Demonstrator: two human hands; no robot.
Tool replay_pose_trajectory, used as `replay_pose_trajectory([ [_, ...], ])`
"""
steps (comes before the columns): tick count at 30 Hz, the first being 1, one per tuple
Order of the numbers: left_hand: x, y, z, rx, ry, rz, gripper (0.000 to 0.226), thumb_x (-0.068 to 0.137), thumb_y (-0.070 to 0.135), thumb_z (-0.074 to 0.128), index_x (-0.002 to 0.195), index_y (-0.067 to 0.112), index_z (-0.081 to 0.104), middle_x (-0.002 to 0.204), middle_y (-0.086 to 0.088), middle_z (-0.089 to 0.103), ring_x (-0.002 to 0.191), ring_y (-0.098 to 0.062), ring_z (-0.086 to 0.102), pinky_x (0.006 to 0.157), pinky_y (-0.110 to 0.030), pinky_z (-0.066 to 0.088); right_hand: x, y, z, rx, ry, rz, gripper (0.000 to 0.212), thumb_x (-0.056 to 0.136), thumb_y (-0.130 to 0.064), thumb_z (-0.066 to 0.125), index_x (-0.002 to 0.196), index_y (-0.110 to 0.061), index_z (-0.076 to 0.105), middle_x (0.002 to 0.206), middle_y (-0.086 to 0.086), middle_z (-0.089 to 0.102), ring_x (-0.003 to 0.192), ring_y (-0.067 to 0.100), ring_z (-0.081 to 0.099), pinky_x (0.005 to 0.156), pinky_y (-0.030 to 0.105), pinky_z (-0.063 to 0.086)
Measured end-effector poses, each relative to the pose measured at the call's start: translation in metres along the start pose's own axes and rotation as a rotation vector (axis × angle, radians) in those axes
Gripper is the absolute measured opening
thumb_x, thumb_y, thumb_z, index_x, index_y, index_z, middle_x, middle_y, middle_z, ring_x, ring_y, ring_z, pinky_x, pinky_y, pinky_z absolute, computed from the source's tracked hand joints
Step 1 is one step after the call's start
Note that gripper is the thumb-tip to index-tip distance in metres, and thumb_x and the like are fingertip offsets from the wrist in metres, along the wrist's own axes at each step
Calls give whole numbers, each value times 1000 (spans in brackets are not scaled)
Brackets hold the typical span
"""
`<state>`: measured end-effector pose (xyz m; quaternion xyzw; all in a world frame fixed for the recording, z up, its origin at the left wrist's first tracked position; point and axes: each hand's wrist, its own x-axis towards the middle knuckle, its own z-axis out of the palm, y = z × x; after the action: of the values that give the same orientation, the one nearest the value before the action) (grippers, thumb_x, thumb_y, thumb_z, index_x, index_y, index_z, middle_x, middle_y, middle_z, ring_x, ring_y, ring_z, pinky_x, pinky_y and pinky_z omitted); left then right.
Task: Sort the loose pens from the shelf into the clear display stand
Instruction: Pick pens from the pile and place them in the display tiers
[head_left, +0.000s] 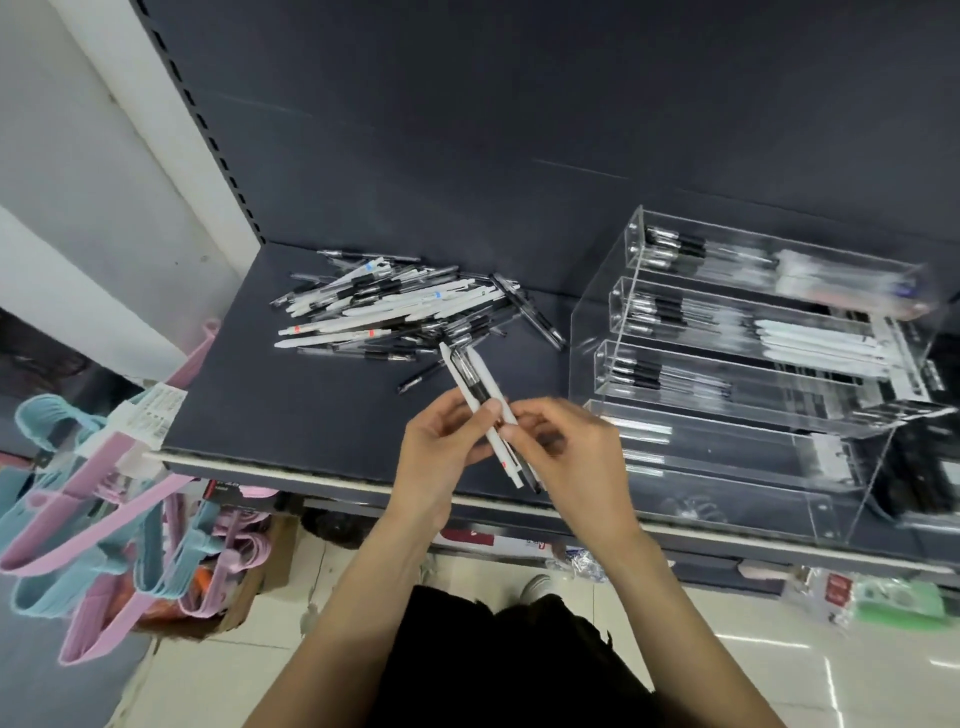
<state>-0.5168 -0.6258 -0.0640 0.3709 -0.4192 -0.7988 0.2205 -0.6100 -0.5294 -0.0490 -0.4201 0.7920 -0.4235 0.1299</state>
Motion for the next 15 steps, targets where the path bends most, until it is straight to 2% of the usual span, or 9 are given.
replay_pose_trajectory([
  [2,-1,-1,11,9,-10,24,13,89,6,62,101,4,67,85,-5,73,79,-16,71,67,-22,55,-10,4,-11,26,-13,41,26,82,-16,71,106,-27,69,82,-12,65,72,6,62,67,18,50],
  [4,-4,-4,27,23,-37,43,13,89,6,61,100,4,66,87,-6,74,79,-16,71,67,-21,55,-19,11,-25,95,13,102,28,83,-15,70,108,-29,67,82,-13,66,74,8,62,67,17,50],
  [9,-12,-23,90,76,-72,88,13,91,7,58,102,8,66,86,-3,74,80,-14,70,68,-23,55,-27,46,-84,289,15,241,16,84,-15,69,91,-28,65,81,-9,69,71,7,63,67,21,50],
  [13,-15,-49,155,179,-64,200,25,91,6,59,114,13,57,85,3,73,83,-17,69,75,-38,59,-39,90,-145,275,-14,230,20,87,-15,64,87,-34,60,83,-12,68,69,3,63,63,20,50],
  [15,-19,-64,187,187,-68,240,35,90,3,60,121,15,49,83,6,72,83,-16,69,78,-39,58,-45,111,-178,277,-3,213,21,87,-15,65,88,-35,61,83,-12,68,70,5,65,65,24,53],
])
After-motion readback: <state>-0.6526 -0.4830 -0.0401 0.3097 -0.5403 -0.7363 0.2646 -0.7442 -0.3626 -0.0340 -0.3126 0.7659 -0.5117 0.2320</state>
